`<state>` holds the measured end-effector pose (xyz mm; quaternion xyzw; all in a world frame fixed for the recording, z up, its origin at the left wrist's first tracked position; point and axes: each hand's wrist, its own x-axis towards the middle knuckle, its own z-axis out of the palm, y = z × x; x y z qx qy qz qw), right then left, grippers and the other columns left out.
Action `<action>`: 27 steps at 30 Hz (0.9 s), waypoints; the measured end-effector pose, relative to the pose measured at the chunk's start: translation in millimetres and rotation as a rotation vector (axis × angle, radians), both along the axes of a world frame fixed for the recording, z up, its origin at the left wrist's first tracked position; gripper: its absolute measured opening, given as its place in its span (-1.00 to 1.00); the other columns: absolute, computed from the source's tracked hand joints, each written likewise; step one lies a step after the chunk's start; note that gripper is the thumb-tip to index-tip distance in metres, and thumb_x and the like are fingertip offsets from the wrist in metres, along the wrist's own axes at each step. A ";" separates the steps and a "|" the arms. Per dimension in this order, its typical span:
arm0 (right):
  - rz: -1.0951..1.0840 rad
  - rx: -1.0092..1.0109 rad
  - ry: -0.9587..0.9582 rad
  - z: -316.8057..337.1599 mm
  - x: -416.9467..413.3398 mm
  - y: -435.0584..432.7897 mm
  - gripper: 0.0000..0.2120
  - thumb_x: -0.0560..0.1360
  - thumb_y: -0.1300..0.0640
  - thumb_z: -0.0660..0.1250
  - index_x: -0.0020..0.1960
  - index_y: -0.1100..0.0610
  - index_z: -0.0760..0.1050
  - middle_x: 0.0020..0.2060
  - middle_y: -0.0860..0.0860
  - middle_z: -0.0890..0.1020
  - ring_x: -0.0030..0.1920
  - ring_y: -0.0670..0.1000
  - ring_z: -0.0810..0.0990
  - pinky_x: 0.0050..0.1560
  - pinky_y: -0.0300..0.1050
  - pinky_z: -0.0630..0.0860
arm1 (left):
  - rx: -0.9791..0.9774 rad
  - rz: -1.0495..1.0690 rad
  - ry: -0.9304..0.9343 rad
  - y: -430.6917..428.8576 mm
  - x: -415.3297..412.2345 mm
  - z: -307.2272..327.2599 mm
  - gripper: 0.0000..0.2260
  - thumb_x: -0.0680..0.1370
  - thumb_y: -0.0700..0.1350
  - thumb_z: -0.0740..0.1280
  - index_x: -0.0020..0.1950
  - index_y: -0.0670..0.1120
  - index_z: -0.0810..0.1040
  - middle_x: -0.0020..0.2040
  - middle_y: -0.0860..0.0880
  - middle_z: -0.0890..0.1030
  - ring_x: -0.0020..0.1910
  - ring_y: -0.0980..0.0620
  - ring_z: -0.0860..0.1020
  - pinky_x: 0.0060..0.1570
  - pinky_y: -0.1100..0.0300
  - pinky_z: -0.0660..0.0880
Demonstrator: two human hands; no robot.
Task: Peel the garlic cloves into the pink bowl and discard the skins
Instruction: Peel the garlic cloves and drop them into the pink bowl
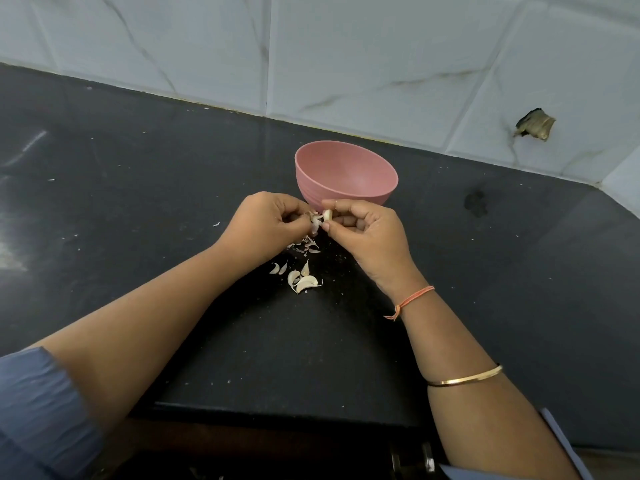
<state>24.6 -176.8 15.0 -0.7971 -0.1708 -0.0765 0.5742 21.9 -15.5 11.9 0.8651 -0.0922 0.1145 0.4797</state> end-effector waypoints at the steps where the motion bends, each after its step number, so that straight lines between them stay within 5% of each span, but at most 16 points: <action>1: 0.009 0.015 0.008 0.8 -0.2 -0.1 -0.72 0.42 0.38 0.39 0.10 0.20 0.57 -0.14 0.03 0.67 -0.15 -0.15 0.64 -0.04 -0.27 0.58 | -0.015 0.032 0.010 1.2 0.7 0.7 -0.89 0.46 -0.17 0.37 -0.22 0.00 0.65 -0.34 0.00 0.65 -0.33 0.00 0.60 -0.21 0.22 0.55; 5: 0.002 0.038 -0.006 2.1 0.5 0.2 -0.71 0.39 0.39 0.41 0.05 0.15 0.53 -0.17 -0.01 0.62 -0.16 -0.16 0.60 -0.05 -0.28 0.57 | -0.101 0.077 0.097 5.3 2.8 1.3 -0.81 0.50 -0.09 0.31 -0.27 -0.04 0.65 -0.38 0.05 0.65 -0.31 0.00 0.63 -0.11 0.01 0.61; 9: -0.026 -0.021 -0.050 0.3 0.0 0.7 -0.79 0.39 0.34 0.43 -0.03 0.13 0.55 -0.16 0.00 0.64 -0.16 -0.09 0.65 -0.08 -0.22 0.60 | 0.000 0.071 0.062 3.3 1.9 1.6 -0.73 0.51 0.08 0.33 -0.31 -0.01 0.65 -0.43 0.11 0.62 -0.39 0.16 0.59 -0.22 0.25 0.55; 12: -0.015 -0.016 -0.043 0.1 -0.4 0.5 -0.80 0.42 0.34 0.40 -0.01 0.13 0.56 -0.18 -0.03 0.65 -0.16 -0.08 0.67 -0.11 -0.19 0.62 | 0.018 0.051 0.064 4.5 2.8 1.2 -0.95 0.46 -0.01 0.41 -0.19 0.08 0.66 -0.35 0.11 0.64 -0.33 0.13 0.61 -0.20 0.27 0.57; 15: -0.023 -0.028 -0.064 -0.4 -0.1 0.9 -0.77 0.42 0.35 0.40 0.02 0.12 0.60 -0.21 -0.09 0.64 -0.18 -0.14 0.65 -0.09 -0.20 0.61 | -0.081 0.021 0.077 4.4 1.9 2.0 -0.85 0.47 -0.15 0.41 -0.06 0.10 0.65 -0.25 0.01 0.68 -0.23 -0.05 0.65 -0.10 0.03 0.61; 20: -0.036 -0.034 -0.066 -1.1 1.1 1.6 -0.76 0.40 0.34 0.43 0.04 0.15 0.58 -0.19 0.00 0.64 -0.17 -0.08 0.65 -0.06 -0.17 0.62 | -0.198 -0.008 0.091 -0.2 -3.1 7.5 -0.95 0.46 -0.12 0.42 -0.11 -0.01 0.68 -0.22 -0.11 0.69 -0.20 -0.11 0.64 -0.04 0.01 0.59; 27: -0.012 -0.034 -0.076 0.1 -0.6 3.2 -0.80 0.37 0.35 0.45 -0.07 0.13 0.58 -0.23 -0.02 0.63 -0.22 -0.14 0.64 -0.11 -0.27 0.59 | -0.244 -0.003 0.088 -3.0 -2.6 5.4 -0.95 0.43 -0.14 0.45 -0.14 -0.08 0.68 -0.21 -0.10 0.69 -0.28 0.05 0.60 -0.07 0.09 0.58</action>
